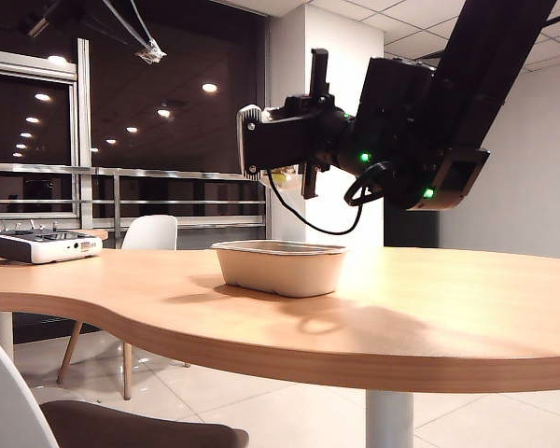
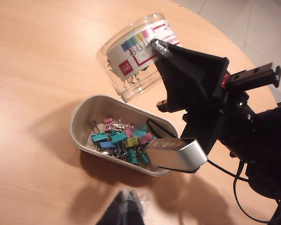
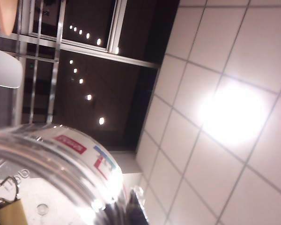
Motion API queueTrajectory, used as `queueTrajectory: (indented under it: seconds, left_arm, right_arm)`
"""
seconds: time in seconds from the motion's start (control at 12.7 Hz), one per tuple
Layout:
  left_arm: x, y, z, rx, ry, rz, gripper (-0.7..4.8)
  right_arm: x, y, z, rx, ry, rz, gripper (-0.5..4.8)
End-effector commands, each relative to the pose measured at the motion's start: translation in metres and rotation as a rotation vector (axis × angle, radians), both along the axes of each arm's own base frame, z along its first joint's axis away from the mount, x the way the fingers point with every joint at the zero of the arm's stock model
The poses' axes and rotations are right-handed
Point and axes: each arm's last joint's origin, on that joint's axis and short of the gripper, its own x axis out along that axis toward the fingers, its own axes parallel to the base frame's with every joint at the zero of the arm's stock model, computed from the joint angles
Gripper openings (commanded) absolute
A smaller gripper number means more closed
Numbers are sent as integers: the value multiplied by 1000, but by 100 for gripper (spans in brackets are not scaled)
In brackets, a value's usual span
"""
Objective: Pick up the box filled with clips, pour some clips from it into the rectangular paper box, and then put the clip box back on the table.
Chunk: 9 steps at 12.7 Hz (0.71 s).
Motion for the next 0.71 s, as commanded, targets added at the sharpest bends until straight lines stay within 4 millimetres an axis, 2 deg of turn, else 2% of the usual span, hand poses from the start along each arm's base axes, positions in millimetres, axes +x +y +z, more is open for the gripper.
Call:
queueTrajectory:
  seconds: [0.08,0.16,0.39,0.47,0.71]
  left_arm:
    - [-1,0,2,-6,-14,-5,-6]
    - [-1,0,3,-6,-14,-5,-6]
    - [-1,0,3,-6,-14,-5,-6]
    - [-1,0,3,-6,-14,-5,-6]
    - [-1,0,3,-7,-14,-5,-6]
  right_arm:
    - [-3,1,9,40,-11,19,-4]
    - [-3,1,8,83,31,39,-4]
    - [-2,1,-23,146,198,93,-5]
    - [-3,1,-24,168,220,105,-5]
    - [-4,-6,2,442,305,75,-5]
